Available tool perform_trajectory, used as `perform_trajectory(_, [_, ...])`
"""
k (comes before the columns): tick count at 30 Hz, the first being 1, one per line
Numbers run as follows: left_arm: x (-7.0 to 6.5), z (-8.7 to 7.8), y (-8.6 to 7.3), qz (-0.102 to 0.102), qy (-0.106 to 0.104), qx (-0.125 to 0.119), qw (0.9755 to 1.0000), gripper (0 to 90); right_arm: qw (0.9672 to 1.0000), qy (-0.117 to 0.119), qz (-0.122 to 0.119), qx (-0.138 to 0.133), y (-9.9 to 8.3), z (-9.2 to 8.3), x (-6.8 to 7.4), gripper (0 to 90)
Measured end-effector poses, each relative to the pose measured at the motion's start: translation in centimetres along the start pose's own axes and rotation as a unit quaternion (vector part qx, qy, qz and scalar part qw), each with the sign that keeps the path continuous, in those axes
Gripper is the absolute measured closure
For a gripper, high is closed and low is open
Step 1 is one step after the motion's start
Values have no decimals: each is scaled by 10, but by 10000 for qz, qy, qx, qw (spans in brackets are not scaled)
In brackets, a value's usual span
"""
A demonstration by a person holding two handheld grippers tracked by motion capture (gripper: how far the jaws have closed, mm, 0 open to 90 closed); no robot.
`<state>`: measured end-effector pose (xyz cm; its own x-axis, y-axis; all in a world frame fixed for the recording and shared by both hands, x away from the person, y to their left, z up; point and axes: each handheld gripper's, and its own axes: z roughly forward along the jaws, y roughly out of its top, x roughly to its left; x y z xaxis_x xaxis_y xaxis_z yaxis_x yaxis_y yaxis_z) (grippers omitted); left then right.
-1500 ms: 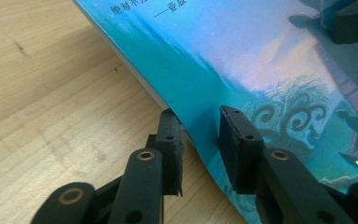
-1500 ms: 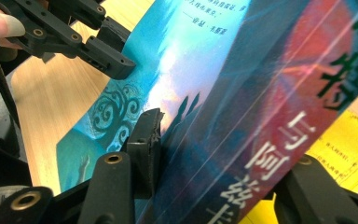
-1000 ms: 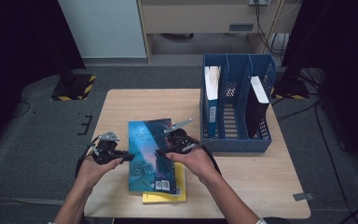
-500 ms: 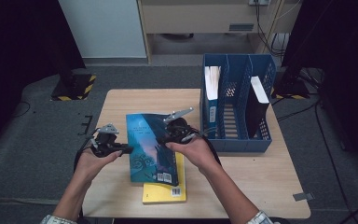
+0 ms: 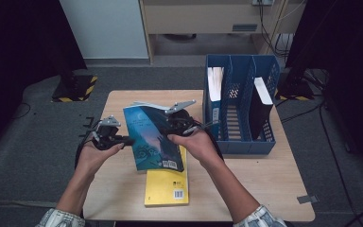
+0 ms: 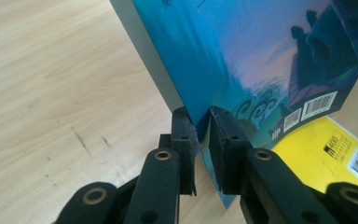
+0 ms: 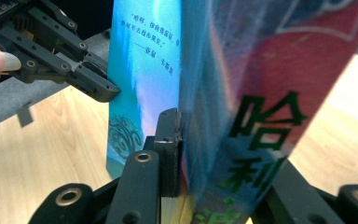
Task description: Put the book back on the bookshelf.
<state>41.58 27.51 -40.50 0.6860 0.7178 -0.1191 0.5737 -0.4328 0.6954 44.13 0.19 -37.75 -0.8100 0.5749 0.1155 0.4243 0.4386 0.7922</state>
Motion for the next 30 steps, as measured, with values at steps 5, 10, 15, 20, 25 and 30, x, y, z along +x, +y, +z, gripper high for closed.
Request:
perform_trajectory(5, [9, 3, 6, -39, 131, -98, 9999, 804, 9998, -89, -126, -126, 5, 5, -6, 726])
perform_trajectory(10, [6, 1, 5, 17, 112, -60, 9999, 804, 9997, -117, -138, -143, 2, 7, -8, 723])
perform_trajectory(15, [-2, -3, 2, 107, 152, -57, 9998, 804, 9997, -47, -191, -164, -3, 1, -2, 713])
perform_trajectory(20, [-10, -9, -1, 175, 99, -52, 9998, 805, 9996, 75, -196, -167, -8, -9, 4, 687])
perform_trajectory(25, [-15, -14, -3, 291, 115, -139, 9994, 839, 9988, 236, -320, -282, -6, -23, 10, 668])
perform_trajectory(30, [-13, -14, -6, 282, 81, -229, 9993, 883, 9978, 381, -461, -278, -1, -28, 16, 700])
